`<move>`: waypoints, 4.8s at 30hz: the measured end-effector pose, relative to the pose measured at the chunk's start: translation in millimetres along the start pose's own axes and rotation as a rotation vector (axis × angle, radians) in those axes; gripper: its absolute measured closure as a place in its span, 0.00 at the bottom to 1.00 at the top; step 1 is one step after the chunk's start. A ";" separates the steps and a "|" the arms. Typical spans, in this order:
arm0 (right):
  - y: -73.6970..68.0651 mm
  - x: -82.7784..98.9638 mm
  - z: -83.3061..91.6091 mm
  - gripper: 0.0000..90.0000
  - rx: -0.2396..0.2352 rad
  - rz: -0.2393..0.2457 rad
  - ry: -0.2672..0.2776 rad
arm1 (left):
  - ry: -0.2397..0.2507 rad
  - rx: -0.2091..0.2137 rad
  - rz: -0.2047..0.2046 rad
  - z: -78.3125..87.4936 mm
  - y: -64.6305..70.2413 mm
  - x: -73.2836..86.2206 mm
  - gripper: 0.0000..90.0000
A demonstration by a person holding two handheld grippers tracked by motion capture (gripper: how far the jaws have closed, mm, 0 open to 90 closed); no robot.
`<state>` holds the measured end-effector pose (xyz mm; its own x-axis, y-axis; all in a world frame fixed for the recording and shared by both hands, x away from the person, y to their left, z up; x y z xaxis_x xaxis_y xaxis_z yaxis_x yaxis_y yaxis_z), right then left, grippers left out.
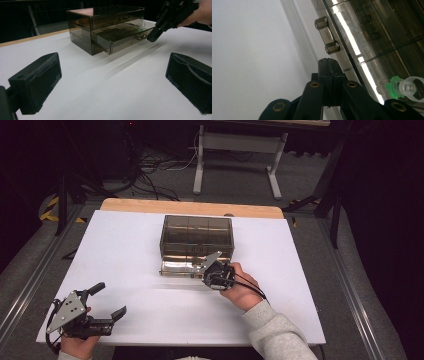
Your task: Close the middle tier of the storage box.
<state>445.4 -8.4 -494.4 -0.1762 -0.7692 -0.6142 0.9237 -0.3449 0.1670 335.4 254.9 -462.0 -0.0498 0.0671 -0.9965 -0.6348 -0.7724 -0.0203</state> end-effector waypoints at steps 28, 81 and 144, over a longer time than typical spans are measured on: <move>4.3 -3.0 -2.9 1.00 0.030 -0.001 0.017 | 0.004 0.000 0.003 0.1 -0.1 -0.6 0.01; 43.3 -14.1 -13.1 1.00 0.227 -0.112 0.118 | -0.007 0.004 -0.005 0.8 -0.6 0.3 0.01; 35.3 -25.1 48.9 0.07 0.218 -0.229 0.415 | -0.005 0.012 -0.004 -3.7 0.5 0.1 0.01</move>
<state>465.8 -27.6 -435.4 -0.1752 -0.3979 -0.9005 0.7770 -0.6176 0.1217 337.9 252.3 -462.4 -0.0513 0.0731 -0.9960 -0.6438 -0.7648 -0.0229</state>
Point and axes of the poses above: each handheld gripper's, and its own axes: z roughly backward along the jaws, x roughly out of its underside, y roughly to its right, the point moved 10 cm from there along -z, roughly forward along the jaws, and after that the axes turned 8 degrees about y, right-handed, at the moved point
